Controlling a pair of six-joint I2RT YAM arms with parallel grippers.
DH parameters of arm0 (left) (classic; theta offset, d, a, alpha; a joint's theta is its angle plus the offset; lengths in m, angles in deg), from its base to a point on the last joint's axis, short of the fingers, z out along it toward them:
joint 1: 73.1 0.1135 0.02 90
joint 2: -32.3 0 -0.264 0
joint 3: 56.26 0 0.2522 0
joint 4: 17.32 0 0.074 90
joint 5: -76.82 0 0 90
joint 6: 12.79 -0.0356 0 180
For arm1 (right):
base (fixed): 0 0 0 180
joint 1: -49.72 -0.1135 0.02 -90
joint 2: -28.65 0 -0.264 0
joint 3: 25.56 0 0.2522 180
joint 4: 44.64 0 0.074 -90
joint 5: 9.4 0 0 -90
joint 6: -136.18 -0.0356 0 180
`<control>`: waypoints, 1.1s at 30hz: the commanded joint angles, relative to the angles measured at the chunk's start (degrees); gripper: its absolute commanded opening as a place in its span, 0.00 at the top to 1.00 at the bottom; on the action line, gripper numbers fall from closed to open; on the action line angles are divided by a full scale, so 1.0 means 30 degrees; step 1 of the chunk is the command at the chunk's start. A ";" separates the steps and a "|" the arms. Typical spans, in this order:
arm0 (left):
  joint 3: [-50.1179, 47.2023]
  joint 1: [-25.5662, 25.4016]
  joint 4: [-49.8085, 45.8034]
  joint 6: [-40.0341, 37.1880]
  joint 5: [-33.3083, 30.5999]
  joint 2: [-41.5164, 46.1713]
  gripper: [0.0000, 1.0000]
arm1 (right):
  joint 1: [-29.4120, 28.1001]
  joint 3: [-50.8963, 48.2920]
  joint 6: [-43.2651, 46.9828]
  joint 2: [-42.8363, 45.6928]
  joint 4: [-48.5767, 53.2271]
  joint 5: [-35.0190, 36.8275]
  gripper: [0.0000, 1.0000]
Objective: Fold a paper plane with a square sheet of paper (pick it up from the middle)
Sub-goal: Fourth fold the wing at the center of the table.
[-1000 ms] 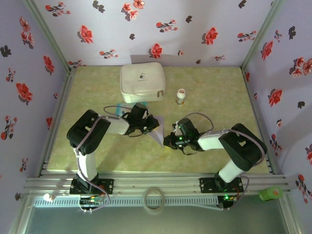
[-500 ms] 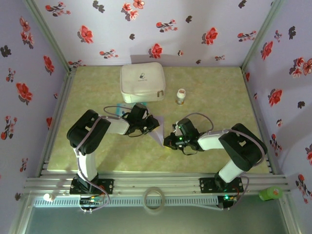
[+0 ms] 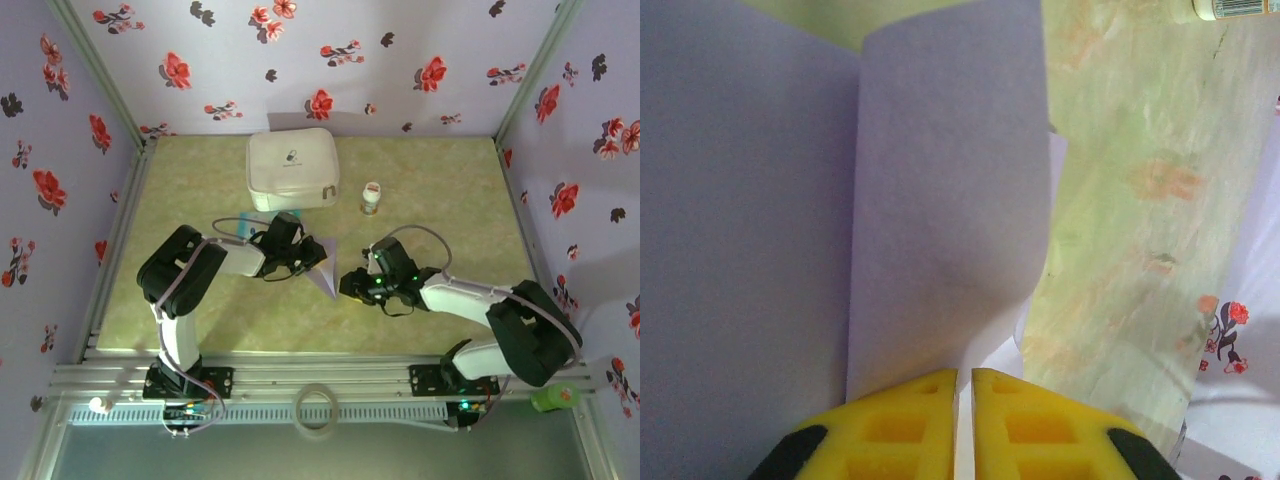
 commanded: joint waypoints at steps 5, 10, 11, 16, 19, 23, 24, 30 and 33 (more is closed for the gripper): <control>-0.0342 0.0119 -0.0533 -0.0061 -0.0399 -0.0618 0.87 | -0.0542 0.2695 0.0473 -0.1967 0.0210 -0.1161 0.92; -0.0309 0.0119 -0.0546 -0.0106 -0.0367 -0.0648 0.87 | -0.0890 0.3900 0.0572 -0.4030 0.0492 -0.0593 0.94; -0.0278 0.0118 -0.0547 -0.0106 -0.0366 -0.0645 0.87 | -0.0897 0.4053 0.0494 -0.4409 0.0569 -0.0445 0.95; -0.0342 0.0116 -0.0555 -0.0104 -0.0366 -0.0618 0.87 | -0.0883 0.4393 0.0440 -0.5595 0.0254 -0.0180 0.95; -0.0366 0.0119 -0.0547 -0.0102 -0.0366 -0.0562 0.87 | -0.0832 0.4303 0.0386 -0.6101 0.0069 -0.0049 0.96; -0.0370 0.0116 -0.0636 -0.0134 -0.0366 -0.0502 0.87 | -0.0835 0.3776 0.0280 -0.6422 -0.0401 -0.0176 0.96; -0.0343 0.0119 -0.0632 -0.0133 -0.0369 -0.0530 0.87 | -0.0823 0.3609 0.0182 -0.6395 -0.0559 -0.0166 0.96; -0.0340 0.0119 -0.0621 -0.0150 -0.0387 -0.0561 0.87 | -0.0837 0.2770 -0.0269 -0.6286 -0.1488 -0.0238 0.95; -0.0340 0.0118 -0.0635 -0.0157 -0.0382 -0.0543 0.87 | -0.0839 0.2398 -0.0378 -0.6201 -0.1674 -0.0194 0.95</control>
